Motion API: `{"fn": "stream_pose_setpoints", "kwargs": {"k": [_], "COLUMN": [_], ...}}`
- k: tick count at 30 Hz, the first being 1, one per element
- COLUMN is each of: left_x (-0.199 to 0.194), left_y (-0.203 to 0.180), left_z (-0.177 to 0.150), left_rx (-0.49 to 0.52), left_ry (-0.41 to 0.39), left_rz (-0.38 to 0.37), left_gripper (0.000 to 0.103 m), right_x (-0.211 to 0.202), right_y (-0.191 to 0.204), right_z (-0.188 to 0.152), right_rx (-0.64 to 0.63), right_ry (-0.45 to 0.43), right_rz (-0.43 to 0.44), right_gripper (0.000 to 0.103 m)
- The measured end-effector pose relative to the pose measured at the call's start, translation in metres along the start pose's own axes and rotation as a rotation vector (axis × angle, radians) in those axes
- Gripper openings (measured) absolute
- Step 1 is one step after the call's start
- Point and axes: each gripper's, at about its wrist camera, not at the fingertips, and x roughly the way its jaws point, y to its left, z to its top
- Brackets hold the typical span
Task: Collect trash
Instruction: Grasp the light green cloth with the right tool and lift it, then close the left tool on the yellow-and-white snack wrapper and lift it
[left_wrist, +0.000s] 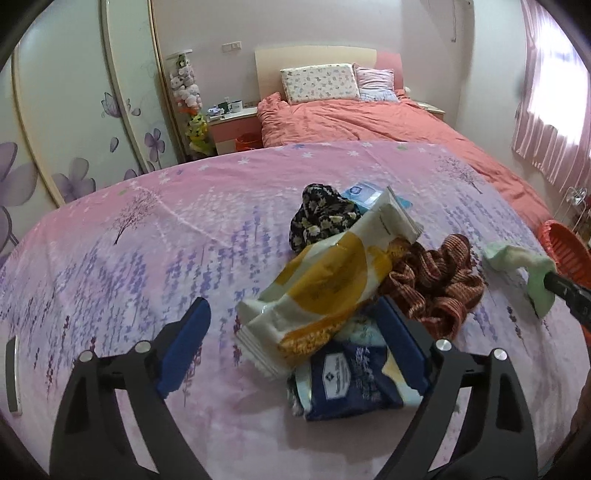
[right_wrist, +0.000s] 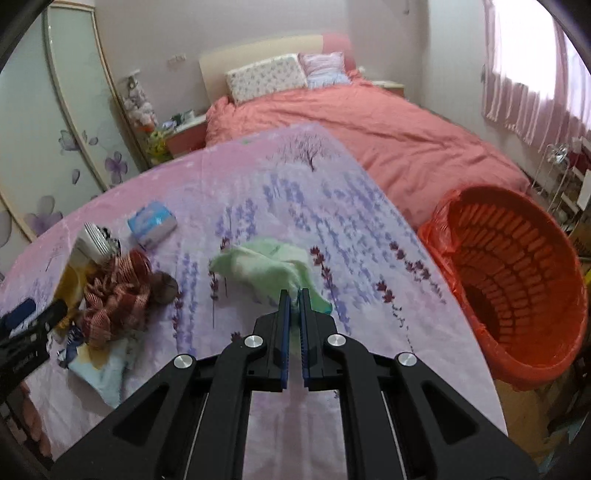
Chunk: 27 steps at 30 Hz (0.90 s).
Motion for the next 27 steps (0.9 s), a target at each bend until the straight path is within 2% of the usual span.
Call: {"fn": "stream_pose_setpoints", "kwargs": {"k": [6, 10, 12, 14, 15, 23, 25, 26, 27], "left_x": [0.021, 0.031, 0.031, 0.028, 0.026, 0.008, 0.007, 0.008, 0.011], "left_y": [-0.009, -0.014, -0.009, -0.002, 0.001, 0.052, 0.065, 0.072, 0.078], "left_z": [0.010, 0.012, 0.011, 0.009, 0.007, -0.014, -0.018, -0.019, -0.021], "left_rx": [0.067, 0.091, 0.068, 0.038, 0.029, -0.093, -0.122, -0.130, -0.141], "left_ry": [0.029, 0.054, 0.054, 0.052, 0.053, 0.072, 0.081, 0.087, 0.097], "left_rz": [0.027, 0.011, -0.009, -0.044, -0.047, -0.021, -0.007, 0.009, 0.029], "left_gripper": [0.088, 0.075, 0.071, 0.059, 0.058, 0.057, 0.060, 0.063, 0.065], "right_x": [0.005, 0.009, 0.009, 0.010, 0.009, 0.007, 0.007, 0.007, 0.007], "right_y": [0.012, 0.016, 0.014, 0.015, 0.014, 0.017, 0.019, 0.021, 0.022], "right_z": [-0.003, -0.005, -0.005, -0.006, -0.006, -0.008, -0.008, -0.009, -0.009], "right_rx": [-0.039, -0.041, -0.040, -0.042, -0.044, -0.048, -0.051, -0.053, -0.054], "right_ry": [0.035, 0.056, 0.061, 0.063, 0.063, 0.063, 0.066, 0.067, 0.066], "right_rz": [0.068, 0.091, 0.095, 0.096, 0.097, 0.119, 0.126, 0.131, 0.132], "right_gripper": [0.008, 0.011, 0.011, 0.011, 0.011, 0.011, 0.012, 0.014, 0.024]}}
